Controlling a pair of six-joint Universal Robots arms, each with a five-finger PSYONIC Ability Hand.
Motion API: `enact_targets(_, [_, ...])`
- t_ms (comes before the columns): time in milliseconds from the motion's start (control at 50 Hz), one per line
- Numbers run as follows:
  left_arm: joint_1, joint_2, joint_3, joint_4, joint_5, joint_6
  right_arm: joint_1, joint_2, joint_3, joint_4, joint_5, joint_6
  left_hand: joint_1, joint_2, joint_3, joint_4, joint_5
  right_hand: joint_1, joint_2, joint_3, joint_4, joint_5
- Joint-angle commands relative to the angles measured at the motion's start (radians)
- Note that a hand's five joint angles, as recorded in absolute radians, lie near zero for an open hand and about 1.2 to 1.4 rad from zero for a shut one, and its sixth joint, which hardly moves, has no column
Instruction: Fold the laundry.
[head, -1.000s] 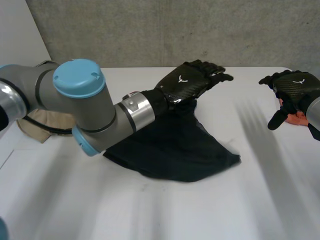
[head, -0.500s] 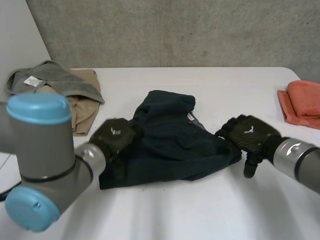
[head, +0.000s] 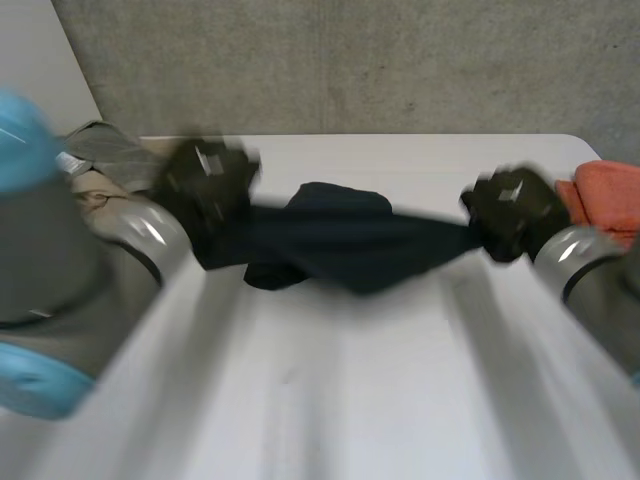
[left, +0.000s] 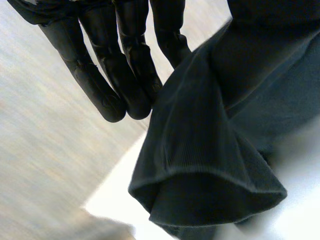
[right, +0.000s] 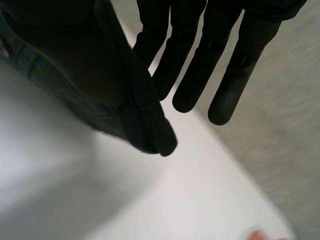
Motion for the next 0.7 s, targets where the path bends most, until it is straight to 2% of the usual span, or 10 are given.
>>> enact_targets(20, [0.013,0.256,0.223,-0.045,0.051,-0.052,-0.008,-0.196,-0.273,0.237,0.023,0.050,0.233,0.204,0.213,0.205,0.242,0.282,0.222,0.215,0.204,0.232])
enact_targets(100, [0.033,0.217,0.402,-0.155,0.071,-0.074,-0.016,-0.181,-0.495,0.350,0.021,0.122,0.233,0.204,0.213,0.205,0.242,0.282,0.222,0.215,0.204,0.232])
enact_targets(200, [0.085,0.042,0.618,-0.315,0.077,-0.113,-0.015,-0.063,-0.728,0.439,0.013,0.177,0.233,0.204,0.213,0.205,0.242,0.282,0.222,0.215,0.204,0.232])
enact_targets(340, [0.105,-0.181,0.748,-0.366,0.120,-0.133,0.025,0.095,-0.796,0.452,0.038,0.178,0.233,0.204,0.213,0.205,0.242,0.282,0.222,0.215,0.204,0.232])
enact_targets(420, [0.106,-0.322,0.804,-0.318,0.163,-0.127,0.039,0.201,-0.787,0.403,0.078,0.173,0.233,0.204,0.213,0.205,0.242,0.282,0.222,0.215,0.204,0.232])
enact_targets(500, [0.105,-0.454,0.913,-0.190,0.189,-0.124,0.074,0.294,-0.813,0.243,0.125,0.174,0.233,0.204,0.213,0.205,0.242,0.282,0.222,0.215,0.204,0.232])
enact_targets(520, [0.105,-0.496,0.973,-0.121,0.183,-0.126,0.087,0.320,-0.833,0.149,0.151,0.179,0.233,0.204,0.213,0.205,0.242,0.282,0.222,0.215,0.204,0.232])
enact_targets(580, [0.102,-0.528,1.065,-0.016,0.159,-0.130,0.102,0.343,-0.865,0.004,0.191,0.179,0.233,0.204,0.213,0.205,0.242,0.282,0.222,0.215,0.204,0.232])
enact_targets(660, [0.097,-0.506,1.166,0.151,0.102,-0.147,0.114,0.334,-0.945,-0.265,0.242,0.185,0.233,0.204,0.213,0.205,0.242,0.282,0.222,0.215,0.204,0.232])
enact_targets(700, [0.096,-0.474,1.186,0.220,0.056,-0.155,0.114,0.324,-0.968,-0.317,0.253,0.185,0.233,0.204,0.213,0.205,0.242,0.282,0.222,0.215,0.204,0.232])
